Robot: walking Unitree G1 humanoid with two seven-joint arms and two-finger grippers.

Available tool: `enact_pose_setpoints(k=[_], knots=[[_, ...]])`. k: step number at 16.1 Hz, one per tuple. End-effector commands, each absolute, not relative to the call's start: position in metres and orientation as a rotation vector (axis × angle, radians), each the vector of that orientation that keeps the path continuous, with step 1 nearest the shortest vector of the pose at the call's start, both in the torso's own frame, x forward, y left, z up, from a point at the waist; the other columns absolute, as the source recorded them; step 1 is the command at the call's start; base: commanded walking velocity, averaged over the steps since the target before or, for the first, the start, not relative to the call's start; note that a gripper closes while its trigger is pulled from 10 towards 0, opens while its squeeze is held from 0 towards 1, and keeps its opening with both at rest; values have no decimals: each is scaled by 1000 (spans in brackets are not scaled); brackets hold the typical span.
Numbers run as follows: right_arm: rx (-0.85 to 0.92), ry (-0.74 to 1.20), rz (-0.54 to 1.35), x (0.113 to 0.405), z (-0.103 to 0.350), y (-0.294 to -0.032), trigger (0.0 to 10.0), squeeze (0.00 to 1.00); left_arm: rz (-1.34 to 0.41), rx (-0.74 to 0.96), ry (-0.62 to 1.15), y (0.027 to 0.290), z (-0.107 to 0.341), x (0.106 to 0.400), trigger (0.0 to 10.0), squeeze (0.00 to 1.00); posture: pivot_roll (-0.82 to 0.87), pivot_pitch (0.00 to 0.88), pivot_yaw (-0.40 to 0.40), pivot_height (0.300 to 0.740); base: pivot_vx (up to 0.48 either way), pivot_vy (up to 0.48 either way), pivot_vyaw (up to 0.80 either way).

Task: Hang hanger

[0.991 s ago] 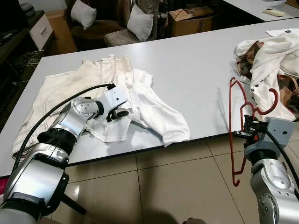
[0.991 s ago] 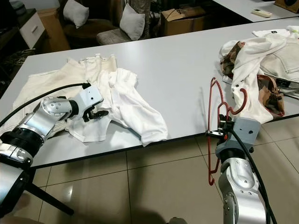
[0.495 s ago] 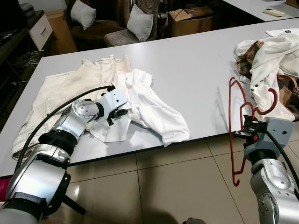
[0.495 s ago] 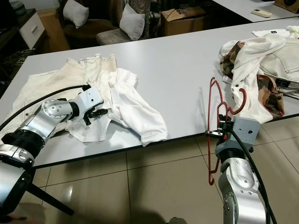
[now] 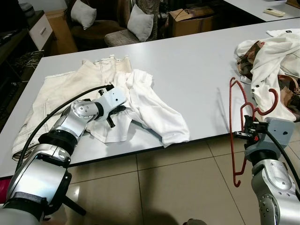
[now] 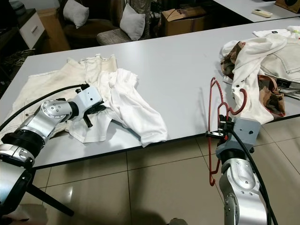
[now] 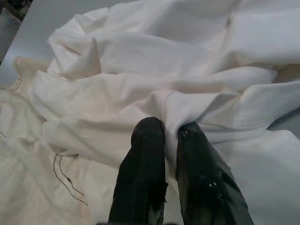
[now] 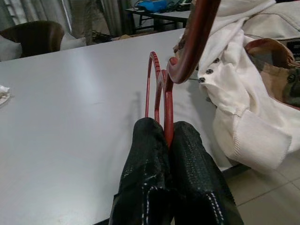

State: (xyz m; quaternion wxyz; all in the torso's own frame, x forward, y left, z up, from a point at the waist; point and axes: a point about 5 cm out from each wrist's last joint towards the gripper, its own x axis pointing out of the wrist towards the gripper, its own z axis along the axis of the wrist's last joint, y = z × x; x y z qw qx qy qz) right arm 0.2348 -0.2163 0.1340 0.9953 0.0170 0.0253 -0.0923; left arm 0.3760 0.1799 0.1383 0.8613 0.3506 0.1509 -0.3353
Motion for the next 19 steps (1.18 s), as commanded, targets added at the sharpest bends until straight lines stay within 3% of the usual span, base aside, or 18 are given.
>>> enact_pose_setpoints(k=[1, 5, 7, 10, 15, 19], knots=[[37, 40, -132, 236, 138, -210, 10000, 0, -672, 724, 278, 182, 151, 381, 0, 0, -242, 0, 118, 740, 0, 0, 0], [110, -26, 238, 227, 157, -188, 10000, 0, -646, 662, 179, 176, 173, 389, 0, 0, -237, 0, 119, 740, 0, 0, 0], [127, -18, 541, 205, 168, -172, 10000, 0, -616, 649, 64, 170, 204, 397, 0, 0, -239, 0, 122, 740, 0, 0, 0], [133, 49, 750, 183, 169, -164, 10000, 0, -544, 672, -16, 169, 228, 403, 0, 0, -246, 0, 131, 740, 0, 0, 0], [146, 120, 828, 179, 162, -155, 10000, 0, -538, 663, -80, 165, 239, 403, 0, 0, -241, 0, 129, 740, 0, 0, 0], [41, 224, 613, 203, 140, -167, 10000, 0, -623, 687, -98, 160, 243, 398, 0, 0, -237, 0, 125, 740, 0, 0, 0]])
